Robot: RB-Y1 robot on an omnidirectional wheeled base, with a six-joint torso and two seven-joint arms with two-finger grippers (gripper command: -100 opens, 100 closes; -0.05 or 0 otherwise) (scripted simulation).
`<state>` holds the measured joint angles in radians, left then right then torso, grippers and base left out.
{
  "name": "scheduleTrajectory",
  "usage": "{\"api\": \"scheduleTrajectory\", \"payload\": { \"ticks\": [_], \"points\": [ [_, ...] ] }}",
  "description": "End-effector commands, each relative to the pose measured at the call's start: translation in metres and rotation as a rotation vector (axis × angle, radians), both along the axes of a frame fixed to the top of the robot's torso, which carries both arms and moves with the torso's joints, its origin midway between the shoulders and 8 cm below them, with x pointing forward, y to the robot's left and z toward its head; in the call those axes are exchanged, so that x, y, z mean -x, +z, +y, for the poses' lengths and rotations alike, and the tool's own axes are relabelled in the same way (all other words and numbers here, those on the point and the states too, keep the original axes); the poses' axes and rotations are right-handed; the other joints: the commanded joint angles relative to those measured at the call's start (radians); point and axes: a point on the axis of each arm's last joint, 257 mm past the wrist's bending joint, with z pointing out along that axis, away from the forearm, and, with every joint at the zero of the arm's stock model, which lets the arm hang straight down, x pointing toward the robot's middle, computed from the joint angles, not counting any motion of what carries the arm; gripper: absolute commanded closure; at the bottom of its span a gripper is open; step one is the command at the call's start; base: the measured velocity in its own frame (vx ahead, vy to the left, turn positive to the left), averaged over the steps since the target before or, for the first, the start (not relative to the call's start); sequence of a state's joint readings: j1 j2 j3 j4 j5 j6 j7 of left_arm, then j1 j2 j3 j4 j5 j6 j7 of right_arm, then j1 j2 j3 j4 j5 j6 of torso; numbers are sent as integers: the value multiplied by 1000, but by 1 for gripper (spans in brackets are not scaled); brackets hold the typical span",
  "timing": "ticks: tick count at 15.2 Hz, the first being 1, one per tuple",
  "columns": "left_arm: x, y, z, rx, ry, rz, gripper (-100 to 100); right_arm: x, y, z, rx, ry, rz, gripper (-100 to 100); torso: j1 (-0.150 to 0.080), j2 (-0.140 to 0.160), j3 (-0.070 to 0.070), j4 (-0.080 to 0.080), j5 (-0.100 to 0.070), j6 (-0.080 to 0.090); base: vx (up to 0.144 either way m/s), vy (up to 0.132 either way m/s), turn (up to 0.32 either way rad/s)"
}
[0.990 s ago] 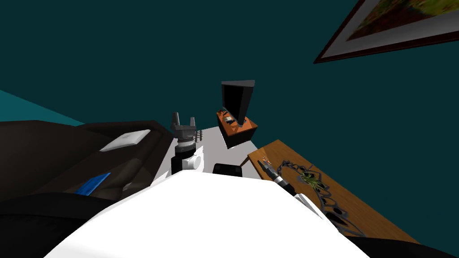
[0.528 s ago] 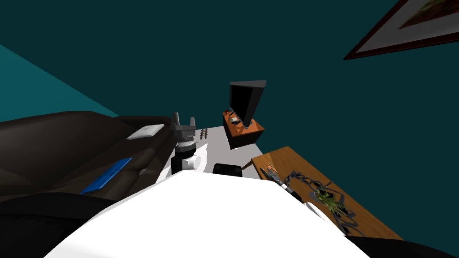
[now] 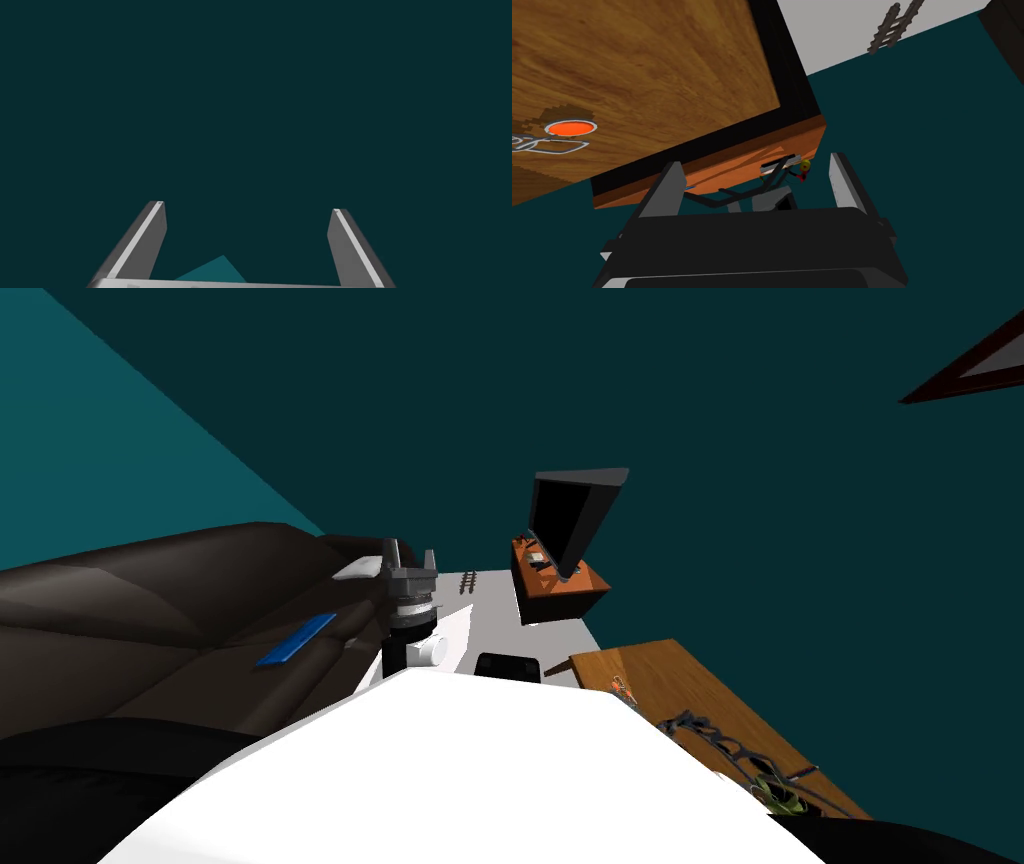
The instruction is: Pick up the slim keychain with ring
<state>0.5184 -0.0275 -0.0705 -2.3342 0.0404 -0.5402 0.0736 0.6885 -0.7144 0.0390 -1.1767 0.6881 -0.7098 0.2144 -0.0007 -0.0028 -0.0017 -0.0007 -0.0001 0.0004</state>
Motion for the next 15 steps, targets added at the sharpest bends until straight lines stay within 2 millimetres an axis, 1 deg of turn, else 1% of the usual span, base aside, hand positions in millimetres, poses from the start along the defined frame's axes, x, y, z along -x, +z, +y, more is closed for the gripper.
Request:
{"api": "scheduleTrajectory", "payload": {
  "ticks": [1,2,4,5,6,8,9,10,11,12,13,14,15],
  "points": [
    [0,0,0,0,0,0,0,21,-11,-16,49,23,57,-100,0,0,0,0,0,0,26,-6,275],
    [0,0,0,0,0,0,0,28,-14,-21,53,13,72,-100,0,0,0,0,0,-1,27,-12,300],
    [0,0,0,0,0,0,0,31,-15,-23,55,8,79,-100,1,0,0,0,0,0,15,-11,44],
    [0,0,0,0,0,0,0,47,-21,-32,90,35,117,-100,1,1,1,0,0,0,15,-2,214],
    [0,0,0,0,0,0,0,54,-23,-36,94,24,132,-100,1,1,1,0,0,-1,22,-10,304],
    [0,0,0,0,0,0,0,57,-25,-38,96,20,139,-100,1,1,0,0,0,0,15,-12,71],
    [0,0,0,0,0,0,0,74,-29,-47,128,44,178,-100,1,1,1,0,0,0,15,-5,241],
    [0,0,0,0,0,0,0,83,-32,-53,133,32,196,-100,1,1,1,0,0,-1,21,-12,271],
    [0,0,0,0,0,0,0,101,-36,-62,163,53,237,-100,1,1,1,0,0,-1,26,-21,352],
    [0,0,0,0,0,0,0,125,-40,-73,192,64,289,-100,0,0,0,0,0,-1,43,-31,477],
    [0,0,0,0,0,0,0,134,-42,-78,197,52,308,-100,-1,0,0,0,0,-1,45,-37,363],
    [0,0,0,0,0,0,0,134,-42,-78,197,52,308,-100,-1,-1,0,0,0,-1,35,-32,155],
    [0,0,0,0,0,0,0,152,-44,-85,219,71,346,-100,-1,-1,0,0,0,0,33,-21,232]
  ]
}}
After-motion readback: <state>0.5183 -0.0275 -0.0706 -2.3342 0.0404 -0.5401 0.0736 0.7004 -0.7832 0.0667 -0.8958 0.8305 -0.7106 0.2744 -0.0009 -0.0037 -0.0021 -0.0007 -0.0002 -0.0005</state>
